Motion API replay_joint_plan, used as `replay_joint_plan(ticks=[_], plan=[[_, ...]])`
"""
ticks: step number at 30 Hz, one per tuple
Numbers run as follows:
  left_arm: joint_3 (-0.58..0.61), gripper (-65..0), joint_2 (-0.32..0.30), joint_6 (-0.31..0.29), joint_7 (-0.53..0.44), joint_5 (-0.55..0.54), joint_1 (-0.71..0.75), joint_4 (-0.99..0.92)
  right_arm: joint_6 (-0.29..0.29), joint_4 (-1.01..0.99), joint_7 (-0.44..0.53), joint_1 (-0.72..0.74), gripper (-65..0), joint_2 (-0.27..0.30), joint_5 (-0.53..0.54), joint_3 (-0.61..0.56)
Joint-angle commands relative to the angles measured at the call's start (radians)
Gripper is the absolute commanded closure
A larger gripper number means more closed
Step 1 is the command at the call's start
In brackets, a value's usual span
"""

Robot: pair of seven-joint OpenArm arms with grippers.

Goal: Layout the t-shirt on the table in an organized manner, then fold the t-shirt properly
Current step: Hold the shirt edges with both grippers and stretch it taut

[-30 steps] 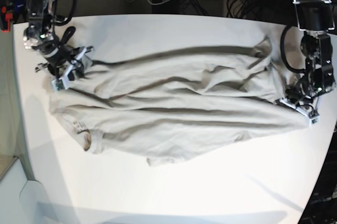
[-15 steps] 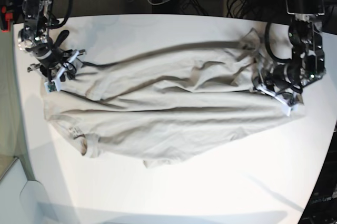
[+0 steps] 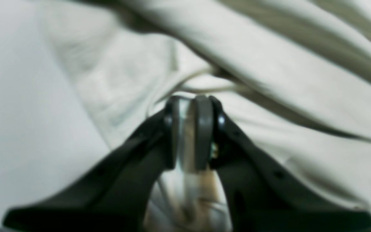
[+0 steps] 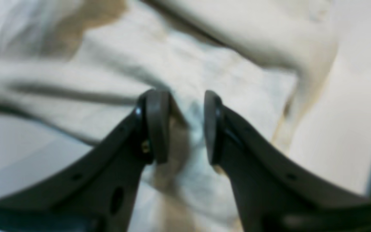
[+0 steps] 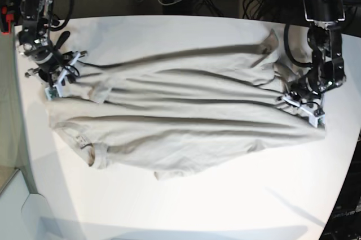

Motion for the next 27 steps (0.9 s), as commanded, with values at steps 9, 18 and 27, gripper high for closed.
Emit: replay_joint_plan(ticks=[9, 18, 27], plan=[[0.001, -10.4, -0.086, 0.017, 0.068, 0.094, -0.011, -0.029, -0.009, -0.003, -0.007, 0.006, -19.5, 0.070, -0.013, 0.008], [-0.009, -10.1, -0.112, -0.210, 0.241, 0.092, -0.126, 0.020, -0.009, 0.004, -0.007, 0.029, -19.4, 0.068, -0.013, 0.009], [-0.080, -10.1, -0.051, -0.223, 0.430, 0.092, -0.028, 0.407, -0.009, 0.004, -0.007, 0.029, -19.4, 0.047, -0.011, 0.009]])
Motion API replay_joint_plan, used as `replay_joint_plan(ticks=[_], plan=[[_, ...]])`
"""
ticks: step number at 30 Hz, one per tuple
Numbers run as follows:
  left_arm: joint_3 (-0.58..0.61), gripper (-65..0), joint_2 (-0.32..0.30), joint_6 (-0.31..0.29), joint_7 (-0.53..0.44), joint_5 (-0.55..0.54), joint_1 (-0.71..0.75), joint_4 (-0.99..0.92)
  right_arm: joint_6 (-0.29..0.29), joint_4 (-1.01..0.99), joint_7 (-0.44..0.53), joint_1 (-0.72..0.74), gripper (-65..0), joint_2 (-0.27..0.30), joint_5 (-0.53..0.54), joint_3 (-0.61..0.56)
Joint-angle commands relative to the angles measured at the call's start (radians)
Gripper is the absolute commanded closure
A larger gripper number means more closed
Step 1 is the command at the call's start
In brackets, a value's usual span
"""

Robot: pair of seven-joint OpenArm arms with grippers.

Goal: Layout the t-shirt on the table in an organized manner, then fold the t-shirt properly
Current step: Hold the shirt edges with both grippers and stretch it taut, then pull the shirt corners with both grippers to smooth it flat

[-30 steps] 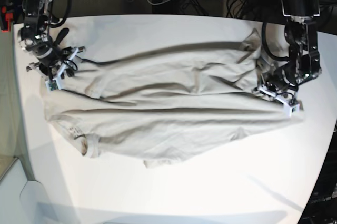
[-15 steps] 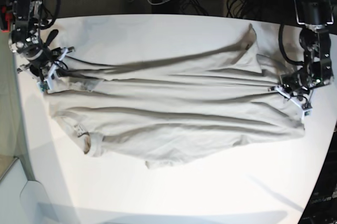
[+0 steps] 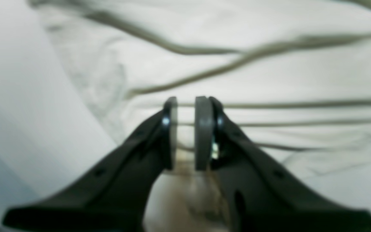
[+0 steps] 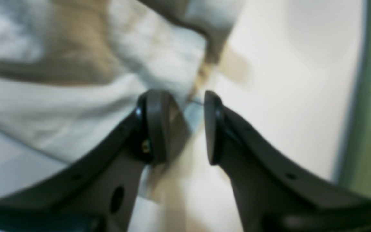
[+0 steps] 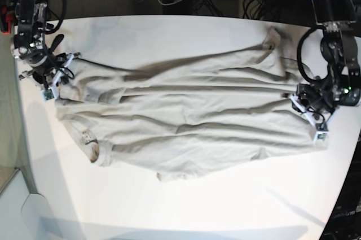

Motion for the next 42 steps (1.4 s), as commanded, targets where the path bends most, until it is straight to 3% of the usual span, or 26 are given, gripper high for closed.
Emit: replay_joint_plan(ticks=[1, 5, 12, 18, 21, 27, 34, 42], plan=[[-0.027, -10.1, -0.006, 0.005, 0.023, 0.009, 0.006, 0.042, -0.009, 0.015, 0.013, 0.010, -19.4, 0.017, 0.002, 0.006], [-0.038, -10.1, 0.009, 0.005, 0.054, 0.015, 0.094, 0.111, -0.009, 0.015, 0.013, 0.008, -19.4, 0.016, 0.002, 0.006], [-0.019, -10.1, 0.009, 0.005, -0.035, 0.018, 0.204, 0.100, -0.009, 0.136, 0.013, -0.021, -19.4, 0.013, 0.010, 0.006], [0.030, -10.1, 0.008, 0.005, -0.116, 0.019, 0.207, -0.023, -0.009, 0.302, 0.007, -0.050, -19.4, -0.050, 0.010, 0.003], [0.036, -10.1, 0.006, 0.005, -0.178, 0.019, 0.207, -0.098, -0.009, 0.340, 0.010, -0.058, -19.7, -0.110, 0.007, -0.006], [0.037, -10.1, -0.026, 0.004, -0.250, 0.019, 0.201, -0.191, -0.008, 0.340, 0.009, -0.053, -19.6, -0.173, 0.004, -0.087], [0.036, -10.1, -0.083, 0.002, -0.251, 0.019, 0.207, -0.190, -0.008, 0.294, 0.012, -0.052, -19.4, -0.173, 0.004, -0.211], [0.031, -10.1, -0.111, -0.013, -0.248, 0.019, 0.209, -0.199, -0.008, 0.138, 0.061, -0.062, -19.3, -0.167, 0.004, -0.213]])
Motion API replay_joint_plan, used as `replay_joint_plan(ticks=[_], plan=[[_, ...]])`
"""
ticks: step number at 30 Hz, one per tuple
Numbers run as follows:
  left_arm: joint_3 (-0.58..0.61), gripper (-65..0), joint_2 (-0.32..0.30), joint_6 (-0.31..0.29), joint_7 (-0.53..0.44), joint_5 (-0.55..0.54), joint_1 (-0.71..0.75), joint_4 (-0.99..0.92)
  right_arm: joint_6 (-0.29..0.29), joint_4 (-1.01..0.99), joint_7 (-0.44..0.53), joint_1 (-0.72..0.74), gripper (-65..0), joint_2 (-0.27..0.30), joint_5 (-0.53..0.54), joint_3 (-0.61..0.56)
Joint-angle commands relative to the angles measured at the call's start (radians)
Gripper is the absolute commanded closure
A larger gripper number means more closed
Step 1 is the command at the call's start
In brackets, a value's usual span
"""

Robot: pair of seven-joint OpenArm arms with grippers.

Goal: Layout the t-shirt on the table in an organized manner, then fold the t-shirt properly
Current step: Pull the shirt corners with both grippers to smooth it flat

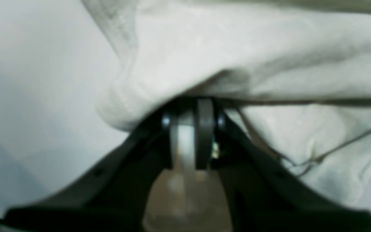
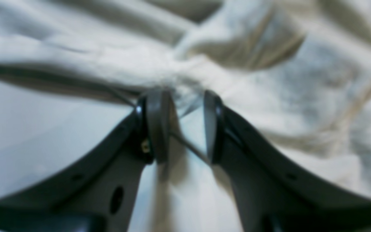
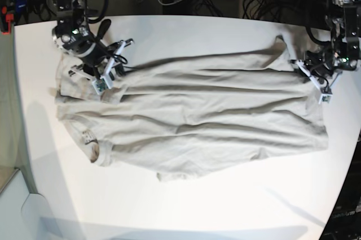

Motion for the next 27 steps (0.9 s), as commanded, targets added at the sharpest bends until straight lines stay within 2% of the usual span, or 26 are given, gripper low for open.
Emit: replay_joint_plan(ticks=[1, 4, 8, 14, 17, 24, 27], plan=[[-0.005, -10.1, -0.032, -0.021, 0.034, 0.025, 0.004, -0.002, -0.008, 0.004, 0.030, -0.005, -19.3, 0.006, 0.005, 0.005], [-0.008, -10.1, -0.049, -0.089, 0.035, 0.025, 0.004, -0.002, -0.008, 0.005, 0.071, -0.051, -19.3, 0.026, 0.005, 0.002], [-0.008, -10.1, -0.093, -0.118, 0.037, 0.027, 0.004, -0.003, -0.008, 0.007, 0.099, -0.103, -19.3, 0.047, 0.005, -0.002], [-0.009, -10.1, -0.144, -0.118, 0.037, 0.016, 0.027, 0.009, -0.008, 0.021, 0.172, -0.188, -19.3, 0.112, 0.005, -0.002], [-0.011, -10.1, -0.157, -0.119, 0.075, 0.015, 0.022, 0.013, -0.008, 0.082, 0.197, -0.226, -19.3, 0.136, 0.005, -0.002], [-0.069, -10.1, -0.150, -0.119, 0.117, 0.013, 0.024, 0.165, -0.008, 0.289, 0.202, -0.268, -19.3, 0.144, 0.007, 0.004], [-0.074, -10.1, -0.134, -0.119, 0.169, 0.013, 0.009, 0.225, -0.008, 0.341, 0.203, -0.265, -19.3, 0.141, 0.013, 0.005]])
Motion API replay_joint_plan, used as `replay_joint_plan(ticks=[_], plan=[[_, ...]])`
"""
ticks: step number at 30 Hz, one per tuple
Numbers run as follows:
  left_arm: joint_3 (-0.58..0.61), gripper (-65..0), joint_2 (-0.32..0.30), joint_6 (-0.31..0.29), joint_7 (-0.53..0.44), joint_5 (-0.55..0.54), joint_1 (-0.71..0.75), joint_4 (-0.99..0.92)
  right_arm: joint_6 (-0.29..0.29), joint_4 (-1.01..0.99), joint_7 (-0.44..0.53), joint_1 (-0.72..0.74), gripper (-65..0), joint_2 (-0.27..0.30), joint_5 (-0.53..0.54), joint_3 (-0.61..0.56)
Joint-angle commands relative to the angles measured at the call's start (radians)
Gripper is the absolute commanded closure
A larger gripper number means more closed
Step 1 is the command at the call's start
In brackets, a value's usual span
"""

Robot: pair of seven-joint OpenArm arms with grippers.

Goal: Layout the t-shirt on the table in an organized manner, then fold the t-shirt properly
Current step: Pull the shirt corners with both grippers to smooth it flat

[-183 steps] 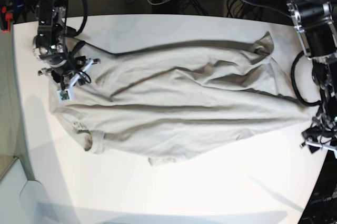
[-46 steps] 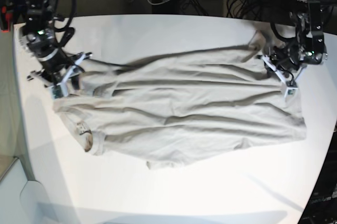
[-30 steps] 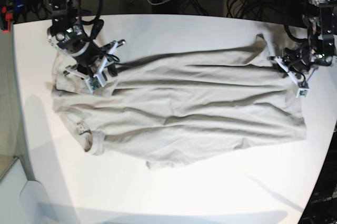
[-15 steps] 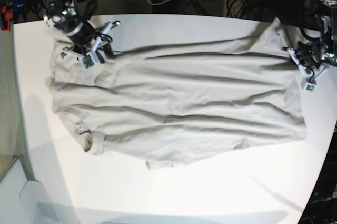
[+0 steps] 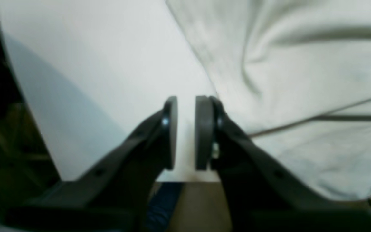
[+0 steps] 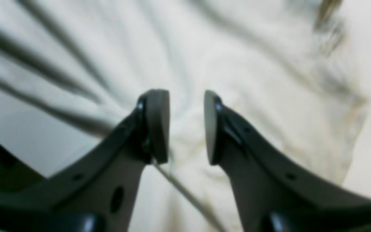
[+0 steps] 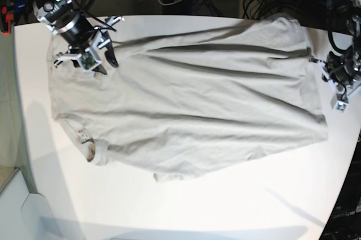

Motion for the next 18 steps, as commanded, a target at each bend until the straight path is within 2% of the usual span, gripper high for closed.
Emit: replay_joint_plan(ticks=[1, 4, 6, 10, 14, 18], plan=[[-0.010, -10.1, 0.002, 0.000, 0.001, 0.002, -0.030, 0.030, -0.008, 0.019, 0.016, 0.005, -19.3, 0.006, 0.007, 0.004], [-0.010, -10.1, 0.071, 0.000, 0.012, 0.002, -0.090, 0.045, -0.008, 0.015, 0.010, 0.048, -19.3, -0.017, 0.004, 0.001], [-0.004, -10.1, 0.143, 0.002, 0.010, 0.014, -0.129, 0.023, -0.008, -0.014, 0.010, 0.085, -19.5, -0.049, -0.001, 0.005], [0.001, -10.1, 0.253, 0.007, -0.001, 0.014, -0.190, -0.058, -0.008, -0.087, 0.010, 0.166, -19.7, -0.060, -0.001, 0.005], [0.003, -10.1, 0.306, 0.011, -0.001, 0.027, -0.235, -0.159, -0.008, -0.179, 0.008, 0.256, -19.7, -0.060, -0.001, 0.005], [0.003, -10.1, 0.313, 0.004, -0.001, 0.134, -0.239, -0.228, -0.008, -0.271, 0.008, 0.309, -19.7, -0.057, -0.002, 0.007]])
